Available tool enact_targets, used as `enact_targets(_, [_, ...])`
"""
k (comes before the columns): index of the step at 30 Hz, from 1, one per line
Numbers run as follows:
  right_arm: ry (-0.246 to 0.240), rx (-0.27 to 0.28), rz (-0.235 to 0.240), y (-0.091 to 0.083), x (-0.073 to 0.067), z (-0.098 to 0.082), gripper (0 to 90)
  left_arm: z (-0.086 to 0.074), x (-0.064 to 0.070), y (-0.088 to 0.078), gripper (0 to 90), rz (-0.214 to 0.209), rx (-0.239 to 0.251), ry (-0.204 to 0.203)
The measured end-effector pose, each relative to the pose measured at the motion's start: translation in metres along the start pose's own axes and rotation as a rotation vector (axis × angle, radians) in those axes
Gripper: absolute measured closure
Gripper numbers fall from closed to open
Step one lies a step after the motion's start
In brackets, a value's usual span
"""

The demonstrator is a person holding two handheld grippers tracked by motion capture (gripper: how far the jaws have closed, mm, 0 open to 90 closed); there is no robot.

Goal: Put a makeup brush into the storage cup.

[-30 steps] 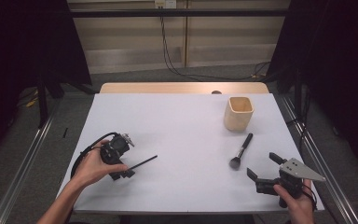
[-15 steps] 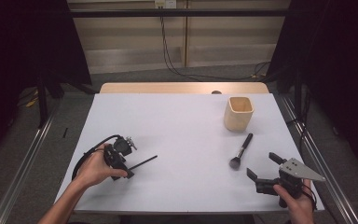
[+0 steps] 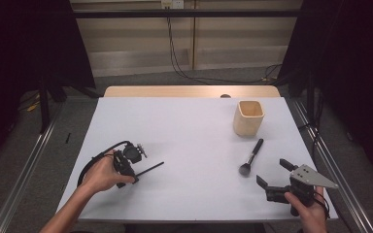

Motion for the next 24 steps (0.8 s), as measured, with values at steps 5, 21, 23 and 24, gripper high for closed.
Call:
enact_targets(5, [-0.004, -0.003, 0.002, 0.0001, 0.0001, -0.0004, 0.3, 0.0005, -0.0007, 0.0003, 68.5, -0.004, 0.003, -0.028])
enact_targets(21, [-0.003, -0.011, 0.001, 0.0006, 0.0001, -0.0011, 0.3, -0.0001, 0.0006, 0.0004, 85.8, -0.016, 0.017, -0.057])
enact_targets(23, [-0.003, -0.01, 0.003, 0.0007, 0.0, -0.0011, 0.3, -0.0004, 0.0001, -0.0002, 85.8, -0.023, 0.024, -0.062])
enact_targets(24, [-0.003, -0.011, 0.003, 0.0007, -0.0002, -0.0012, 0.3, -0.0012, -0.001, -0.0011, 85.8, -0.028, 0.022, -0.059])
Point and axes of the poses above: each handheld gripper's, and its own axes: y roughly forward along the jaws, z roughly out of its top, x roughly to its right, the point moved 7 cm from there along y, roughly forward along the jaws, and after that the axes turned 7 degrees about x, right-handed, at the moved point
